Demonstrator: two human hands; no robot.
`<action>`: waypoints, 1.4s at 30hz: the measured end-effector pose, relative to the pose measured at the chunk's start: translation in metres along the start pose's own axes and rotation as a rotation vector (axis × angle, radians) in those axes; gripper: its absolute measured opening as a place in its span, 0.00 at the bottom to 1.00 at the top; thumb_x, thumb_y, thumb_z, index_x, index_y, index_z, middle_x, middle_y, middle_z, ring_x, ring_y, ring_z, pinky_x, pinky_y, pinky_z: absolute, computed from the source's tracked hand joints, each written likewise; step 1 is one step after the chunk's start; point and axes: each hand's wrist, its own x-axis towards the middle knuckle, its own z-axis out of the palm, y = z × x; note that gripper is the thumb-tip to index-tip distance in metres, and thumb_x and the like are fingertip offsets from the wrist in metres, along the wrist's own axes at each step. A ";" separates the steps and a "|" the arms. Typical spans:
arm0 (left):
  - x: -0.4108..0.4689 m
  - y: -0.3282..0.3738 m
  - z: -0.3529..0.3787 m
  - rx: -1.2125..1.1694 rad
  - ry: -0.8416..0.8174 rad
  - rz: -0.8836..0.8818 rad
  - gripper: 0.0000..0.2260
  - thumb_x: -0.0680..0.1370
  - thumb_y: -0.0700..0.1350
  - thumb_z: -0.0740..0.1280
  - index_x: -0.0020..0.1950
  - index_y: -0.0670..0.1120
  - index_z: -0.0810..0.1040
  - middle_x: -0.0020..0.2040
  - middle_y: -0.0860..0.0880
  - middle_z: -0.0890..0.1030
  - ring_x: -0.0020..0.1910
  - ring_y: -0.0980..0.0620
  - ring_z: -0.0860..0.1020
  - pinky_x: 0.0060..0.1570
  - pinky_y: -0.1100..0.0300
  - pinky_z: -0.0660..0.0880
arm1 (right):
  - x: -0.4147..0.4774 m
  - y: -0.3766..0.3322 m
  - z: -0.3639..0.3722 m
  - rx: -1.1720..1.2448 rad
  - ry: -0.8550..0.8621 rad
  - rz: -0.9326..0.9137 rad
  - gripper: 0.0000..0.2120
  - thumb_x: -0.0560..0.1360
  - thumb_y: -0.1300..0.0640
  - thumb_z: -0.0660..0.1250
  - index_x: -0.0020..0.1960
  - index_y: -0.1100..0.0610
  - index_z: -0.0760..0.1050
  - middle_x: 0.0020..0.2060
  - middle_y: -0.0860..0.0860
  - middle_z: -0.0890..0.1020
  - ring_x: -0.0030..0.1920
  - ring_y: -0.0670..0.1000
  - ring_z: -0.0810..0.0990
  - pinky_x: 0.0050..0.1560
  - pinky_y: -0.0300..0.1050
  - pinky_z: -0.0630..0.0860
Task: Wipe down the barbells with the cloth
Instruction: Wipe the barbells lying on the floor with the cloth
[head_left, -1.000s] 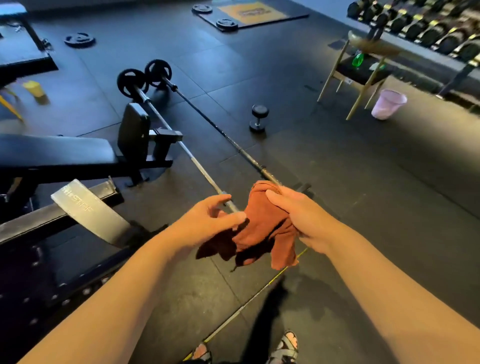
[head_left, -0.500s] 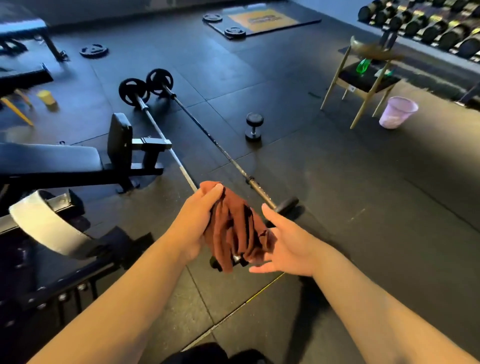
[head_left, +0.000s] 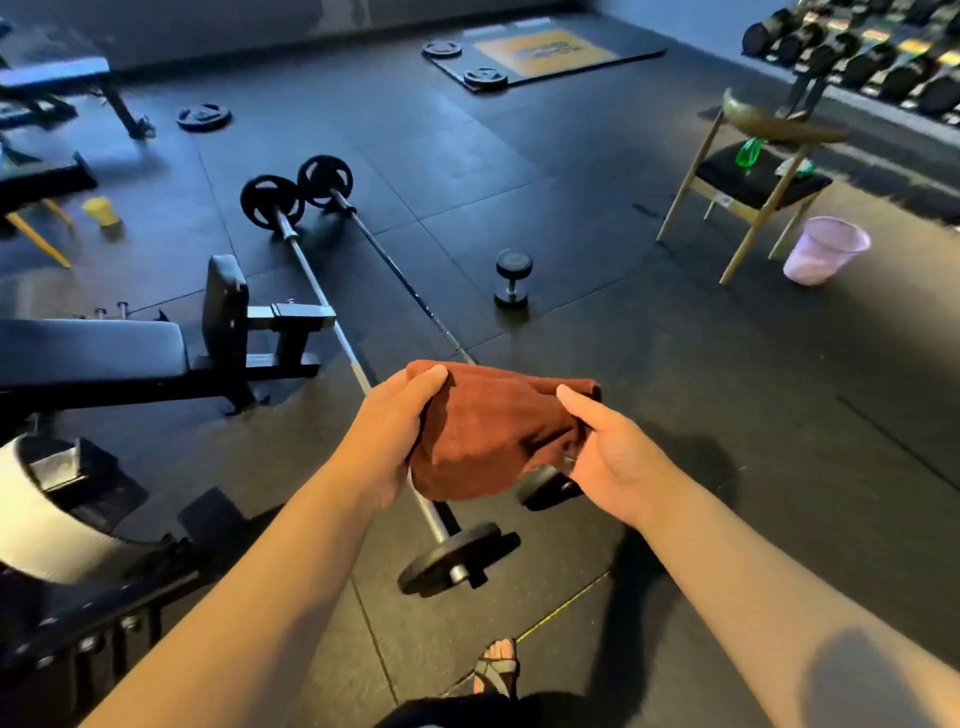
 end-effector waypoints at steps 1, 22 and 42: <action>0.012 0.002 0.005 0.003 0.019 -0.006 0.08 0.83 0.48 0.65 0.49 0.48 0.82 0.42 0.50 0.85 0.40 0.53 0.83 0.36 0.62 0.77 | 0.009 -0.011 0.000 -0.061 0.032 0.016 0.21 0.75 0.55 0.73 0.66 0.62 0.79 0.59 0.60 0.84 0.62 0.61 0.82 0.70 0.62 0.73; 0.187 0.038 0.147 0.267 0.357 0.138 0.07 0.78 0.43 0.74 0.54 0.44 0.83 0.45 0.46 0.83 0.42 0.52 0.80 0.44 0.60 0.78 | 0.188 -0.264 -0.144 -0.776 -0.040 -0.319 0.17 0.79 0.65 0.71 0.65 0.54 0.80 0.53 0.50 0.86 0.53 0.47 0.86 0.58 0.45 0.82; 0.307 0.066 0.235 0.490 0.577 0.139 0.14 0.83 0.49 0.65 0.41 0.44 0.81 0.35 0.46 0.78 0.37 0.49 0.78 0.39 0.55 0.75 | 0.346 -0.356 -0.100 -1.236 -0.275 -0.387 0.07 0.82 0.52 0.65 0.50 0.55 0.74 0.41 0.49 0.78 0.40 0.46 0.77 0.35 0.35 0.70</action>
